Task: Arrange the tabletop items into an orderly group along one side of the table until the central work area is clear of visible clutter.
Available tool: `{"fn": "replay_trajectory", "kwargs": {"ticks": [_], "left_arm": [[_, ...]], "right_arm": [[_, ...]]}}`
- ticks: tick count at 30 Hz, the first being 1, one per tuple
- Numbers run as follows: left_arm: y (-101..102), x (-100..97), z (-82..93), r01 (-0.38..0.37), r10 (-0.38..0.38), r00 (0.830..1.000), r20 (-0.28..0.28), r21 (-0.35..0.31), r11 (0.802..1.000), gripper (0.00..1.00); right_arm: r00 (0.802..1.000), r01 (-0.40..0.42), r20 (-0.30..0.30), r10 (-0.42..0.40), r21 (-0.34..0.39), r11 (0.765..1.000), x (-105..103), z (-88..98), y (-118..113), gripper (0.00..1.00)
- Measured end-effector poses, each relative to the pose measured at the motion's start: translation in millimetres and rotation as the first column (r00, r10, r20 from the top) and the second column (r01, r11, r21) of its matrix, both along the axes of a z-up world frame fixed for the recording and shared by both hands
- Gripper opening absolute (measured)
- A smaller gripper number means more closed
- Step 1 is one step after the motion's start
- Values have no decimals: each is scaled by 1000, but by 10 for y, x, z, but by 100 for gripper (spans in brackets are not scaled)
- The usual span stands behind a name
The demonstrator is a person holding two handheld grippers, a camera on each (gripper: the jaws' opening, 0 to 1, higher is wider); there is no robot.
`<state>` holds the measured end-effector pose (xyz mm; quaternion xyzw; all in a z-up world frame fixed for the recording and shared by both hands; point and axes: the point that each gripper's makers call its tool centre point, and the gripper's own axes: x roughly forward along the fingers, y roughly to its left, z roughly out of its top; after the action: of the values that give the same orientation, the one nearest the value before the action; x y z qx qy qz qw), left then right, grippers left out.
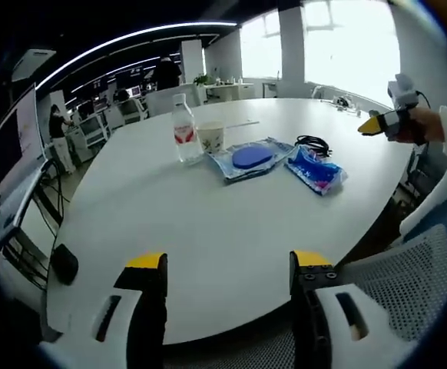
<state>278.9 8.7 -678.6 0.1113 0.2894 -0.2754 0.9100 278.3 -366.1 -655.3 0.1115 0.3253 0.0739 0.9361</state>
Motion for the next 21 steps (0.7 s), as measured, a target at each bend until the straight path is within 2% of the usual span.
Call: {"fn": "replay_trajectory", "kwargs": {"ticks": [5, 9, 12, 15, 16, 17, 18, 20, 21], "left_arm": [[49, 25, 25, -33, 33, 999, 12, -4, 999, 64], [32, 20, 12, -27, 27, 1000, 3, -9, 1000, 67], [-123, -54, -28, 23, -25, 999, -40, -45, 999, 73], [-241, -106, -40, 76, -78, 996, -53, -26, 997, 74], [-259, -88, -25, 52, -55, 996, -69, -43, 998, 74], [-279, -71, 7, 0, -7, 996, -85, -87, 996, 73], [-335, -27, 95, -61, 48, 995, -86, -162, 985, 74], [-396, 43, 230, -155, 140, 987, -75, -249, 956, 75], [-431, 65, 286, -214, 200, 977, -80, -284, 935, 75]], "right_arm": [[1000, -20, -20, 20, -3, 1000, -40, -79, -66, 73], [997, -58, -46, 57, -11, 998, -42, -119, -116, 72], [994, -102, -52, 100, -40, 994, -14, -96, -191, 71], [989, -139, -60, 135, -69, 988, 0, -66, -282, 70], [988, -150, -54, 147, -68, 986, 15, -48, -322, 70], [987, -157, -53, 154, -68, 985, 25, -43, -347, 69], [984, -173, -55, 169, -69, 983, 35, -47, -386, 69], [980, -191, -62, 187, -73, 979, 48, -64, -443, 69], [978, -201, -67, 197, -73, 977, 61, -79, -489, 69]]}}
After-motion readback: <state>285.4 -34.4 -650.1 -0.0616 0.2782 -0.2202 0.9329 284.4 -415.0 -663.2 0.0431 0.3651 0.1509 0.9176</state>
